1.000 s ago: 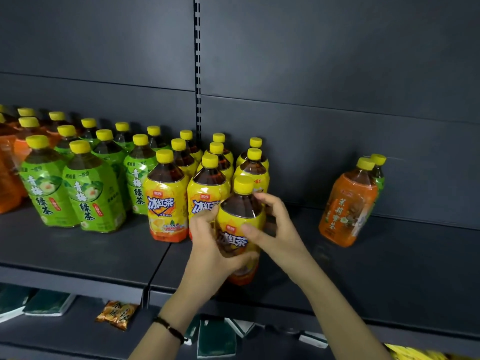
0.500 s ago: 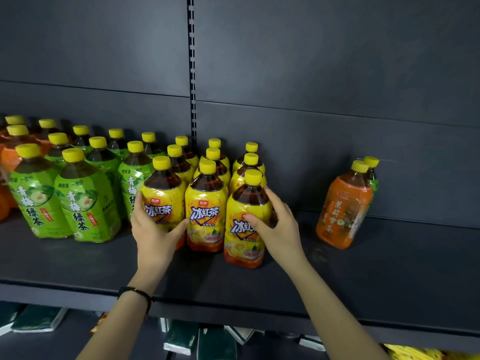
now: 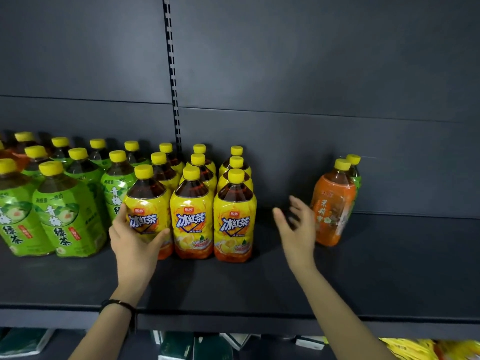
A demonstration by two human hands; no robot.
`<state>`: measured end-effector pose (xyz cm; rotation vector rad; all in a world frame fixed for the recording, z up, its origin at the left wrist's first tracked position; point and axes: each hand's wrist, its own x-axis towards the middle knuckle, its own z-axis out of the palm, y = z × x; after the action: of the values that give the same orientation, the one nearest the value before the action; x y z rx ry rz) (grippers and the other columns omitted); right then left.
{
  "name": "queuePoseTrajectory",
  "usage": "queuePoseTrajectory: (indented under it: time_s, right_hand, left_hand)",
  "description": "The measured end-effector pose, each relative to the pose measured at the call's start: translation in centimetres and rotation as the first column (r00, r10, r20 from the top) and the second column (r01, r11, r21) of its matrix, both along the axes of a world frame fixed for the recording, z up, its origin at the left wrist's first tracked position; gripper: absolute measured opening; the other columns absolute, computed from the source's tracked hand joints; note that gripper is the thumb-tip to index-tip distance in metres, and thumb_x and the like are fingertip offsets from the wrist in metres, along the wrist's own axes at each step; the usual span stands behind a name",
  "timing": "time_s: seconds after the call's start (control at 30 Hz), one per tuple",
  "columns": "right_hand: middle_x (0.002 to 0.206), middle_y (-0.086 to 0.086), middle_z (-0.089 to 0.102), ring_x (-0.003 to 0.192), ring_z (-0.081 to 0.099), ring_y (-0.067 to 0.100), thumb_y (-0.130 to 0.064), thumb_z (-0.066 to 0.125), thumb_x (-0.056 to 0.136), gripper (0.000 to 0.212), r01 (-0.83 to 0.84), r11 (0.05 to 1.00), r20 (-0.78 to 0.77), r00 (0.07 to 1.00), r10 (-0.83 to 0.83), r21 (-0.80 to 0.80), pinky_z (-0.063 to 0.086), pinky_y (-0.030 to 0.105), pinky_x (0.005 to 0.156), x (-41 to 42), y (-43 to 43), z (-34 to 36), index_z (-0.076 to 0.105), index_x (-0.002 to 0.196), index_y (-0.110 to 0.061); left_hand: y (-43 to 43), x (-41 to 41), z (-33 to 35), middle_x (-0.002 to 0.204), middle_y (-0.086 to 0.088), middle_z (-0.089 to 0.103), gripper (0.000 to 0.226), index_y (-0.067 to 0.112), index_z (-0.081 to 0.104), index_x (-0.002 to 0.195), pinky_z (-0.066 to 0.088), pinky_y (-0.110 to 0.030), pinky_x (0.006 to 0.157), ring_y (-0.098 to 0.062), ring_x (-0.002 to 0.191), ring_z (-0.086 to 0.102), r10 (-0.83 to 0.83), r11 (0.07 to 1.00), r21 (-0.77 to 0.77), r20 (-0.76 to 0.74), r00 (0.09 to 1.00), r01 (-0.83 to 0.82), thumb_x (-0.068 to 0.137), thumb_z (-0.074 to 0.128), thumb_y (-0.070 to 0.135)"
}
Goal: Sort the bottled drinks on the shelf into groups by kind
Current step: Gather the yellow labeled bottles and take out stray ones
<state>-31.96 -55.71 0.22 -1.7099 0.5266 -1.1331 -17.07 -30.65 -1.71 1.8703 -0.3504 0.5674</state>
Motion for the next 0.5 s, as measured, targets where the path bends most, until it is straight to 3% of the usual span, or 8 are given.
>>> queuePoseTrajectory:
  time_s: [0.07,0.13,0.23,0.33,0.5]
  right_hand:
    - [0.136,0.007,0.041,0.125,0.041,0.021,-0.031,0.074,0.08,0.058,0.331,0.944,-0.003,0.944,-0.331,0.011,0.036,0.027,0.097,-1.8,-2.3,-0.8,0.048,0.13,-0.019]
    - [0.139,0.017,0.037,0.13,0.033,0.033,-0.032,0.08,0.073,0.078,0.503,0.863,-0.095,0.863,-0.497,0.052,0.029,0.033,0.103,-3.1,-5.2,-1.2,0.039,0.137,-0.011]
    - [0.146,0.013,0.032,0.136,0.031,0.033,-0.035,0.084,0.068,0.102,0.385,0.908,-0.183,0.917,-0.355,0.166,0.032,0.054,0.109,-3.7,-9.3,-1.8,0.023,0.147,-0.019]
    - [0.142,0.004,0.043,0.13,0.044,0.024,-0.03,0.082,0.071,0.093,0.173,0.95,-0.131,0.981,-0.142,0.26,0.04,0.051,0.106,-3.6,-11.4,-1.7,0.025,0.145,-0.025]
    - [0.137,0.002,0.047,0.125,0.049,0.025,-0.038,0.081,0.07,0.086,0.209,0.946,-0.17,0.971,-0.17,0.248,0.044,0.052,0.102,-3.8,-11.5,-1.9,0.033,0.14,-0.027]
  left_hand:
    - [0.0,0.1,0.0,0.139,-0.022,0.037,0.104,0.005,0.024,0.145,0.032,-0.049,0.108,-0.033,0.132,0.03,0.011,1.0,0.007,0.01,1.0,-0.011,0.063,0.087,0.011]
    - [-0.1,0.1,-0.1,0.138,-0.023,0.038,0.104,0.003,0.025,0.144,0.033,-0.05,0.107,-0.033,0.131,0.031,0.023,1.0,0.016,0.023,0.999,-0.023,0.062,0.088,0.01]
    - [-0.1,0.5,0.0,0.137,-0.023,0.038,0.104,0.002,0.027,0.143,0.034,-0.053,0.107,-0.035,0.13,0.033,0.027,0.999,0.017,0.016,0.999,-0.028,0.059,0.089,0.008]
    - [0.0,0.7,-0.1,0.135,-0.022,0.039,0.104,0.001,0.028,0.142,0.036,-0.055,0.105,-0.035,0.131,0.034,0.031,0.999,0.017,0.019,0.999,-0.031,0.058,0.09,0.008]
    - [0.0,0.9,-0.3,0.135,-0.021,0.039,0.104,0.002,0.028,0.142,0.037,-0.056,0.105,-0.034,0.131,0.033,0.033,0.999,0.024,0.025,0.999,-0.034,0.059,0.09,0.011]
